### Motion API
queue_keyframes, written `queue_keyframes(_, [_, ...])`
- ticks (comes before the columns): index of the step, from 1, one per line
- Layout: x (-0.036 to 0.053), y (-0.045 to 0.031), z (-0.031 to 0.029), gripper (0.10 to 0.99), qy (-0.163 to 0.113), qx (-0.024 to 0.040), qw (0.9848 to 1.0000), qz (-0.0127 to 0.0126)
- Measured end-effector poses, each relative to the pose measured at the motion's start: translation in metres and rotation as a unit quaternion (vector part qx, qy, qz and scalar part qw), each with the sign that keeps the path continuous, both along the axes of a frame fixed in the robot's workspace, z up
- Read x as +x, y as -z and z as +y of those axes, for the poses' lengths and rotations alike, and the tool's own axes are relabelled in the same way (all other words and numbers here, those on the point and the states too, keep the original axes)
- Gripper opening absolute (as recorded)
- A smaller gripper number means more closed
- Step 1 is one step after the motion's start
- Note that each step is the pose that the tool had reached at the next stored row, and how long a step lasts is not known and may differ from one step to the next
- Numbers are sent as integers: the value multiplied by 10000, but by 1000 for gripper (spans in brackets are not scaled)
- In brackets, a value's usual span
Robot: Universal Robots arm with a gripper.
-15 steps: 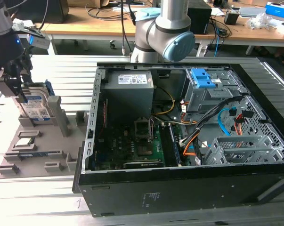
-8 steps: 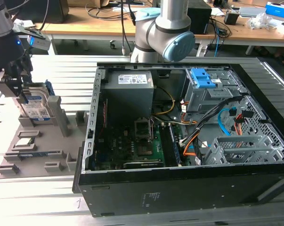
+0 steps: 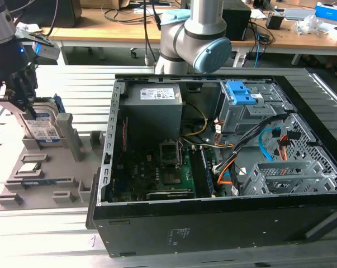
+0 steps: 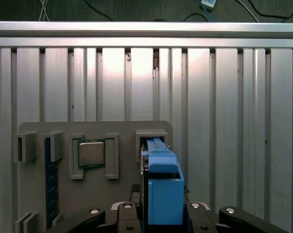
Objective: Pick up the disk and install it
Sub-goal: 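Pick up the disk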
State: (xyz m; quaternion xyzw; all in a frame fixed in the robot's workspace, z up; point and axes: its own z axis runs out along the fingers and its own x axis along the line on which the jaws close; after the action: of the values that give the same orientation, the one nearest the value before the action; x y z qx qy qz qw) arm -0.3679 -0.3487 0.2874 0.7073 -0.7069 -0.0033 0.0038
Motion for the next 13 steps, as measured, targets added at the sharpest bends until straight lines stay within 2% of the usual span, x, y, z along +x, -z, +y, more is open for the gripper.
queue_keyframes(13, [0,0,0,365,0,-10,10000,0])
